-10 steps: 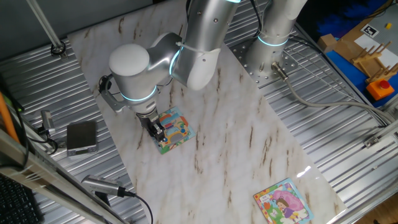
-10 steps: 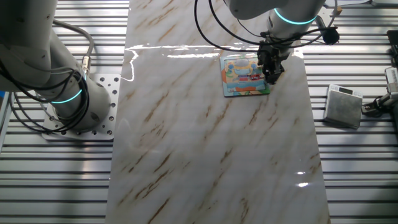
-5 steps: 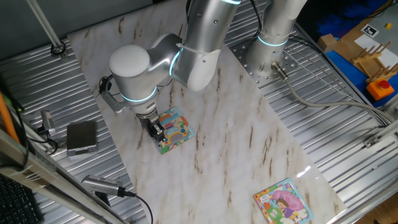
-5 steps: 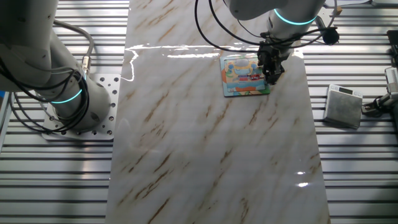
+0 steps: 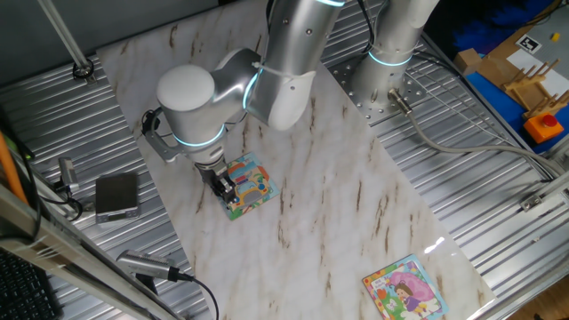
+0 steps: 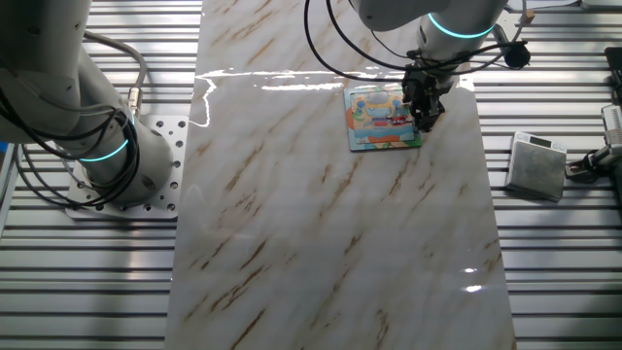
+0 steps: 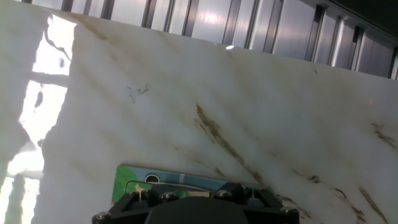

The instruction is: Assemble one piece of a puzzle

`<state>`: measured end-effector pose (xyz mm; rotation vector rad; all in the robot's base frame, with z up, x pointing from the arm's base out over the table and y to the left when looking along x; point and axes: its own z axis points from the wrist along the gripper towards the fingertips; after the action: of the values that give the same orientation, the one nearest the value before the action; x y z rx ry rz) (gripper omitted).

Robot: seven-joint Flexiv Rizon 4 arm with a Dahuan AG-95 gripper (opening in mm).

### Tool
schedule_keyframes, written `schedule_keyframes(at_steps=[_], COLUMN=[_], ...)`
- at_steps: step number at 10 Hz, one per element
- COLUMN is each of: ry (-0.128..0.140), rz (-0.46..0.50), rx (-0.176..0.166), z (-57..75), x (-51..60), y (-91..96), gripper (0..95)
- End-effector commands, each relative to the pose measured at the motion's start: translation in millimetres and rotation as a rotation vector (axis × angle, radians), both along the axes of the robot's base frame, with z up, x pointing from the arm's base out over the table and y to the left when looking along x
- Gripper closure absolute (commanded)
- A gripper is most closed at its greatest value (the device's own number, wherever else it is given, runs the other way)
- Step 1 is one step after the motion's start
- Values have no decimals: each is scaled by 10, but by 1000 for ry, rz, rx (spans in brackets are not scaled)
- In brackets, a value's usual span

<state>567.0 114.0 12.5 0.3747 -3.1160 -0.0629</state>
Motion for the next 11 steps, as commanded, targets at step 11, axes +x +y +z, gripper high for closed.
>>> schedule_keyframes(at_steps=[11], ry=[-1], rz=[2], rx=[-17], z=[-41], x=[8], y=[-19], gripper=[380])
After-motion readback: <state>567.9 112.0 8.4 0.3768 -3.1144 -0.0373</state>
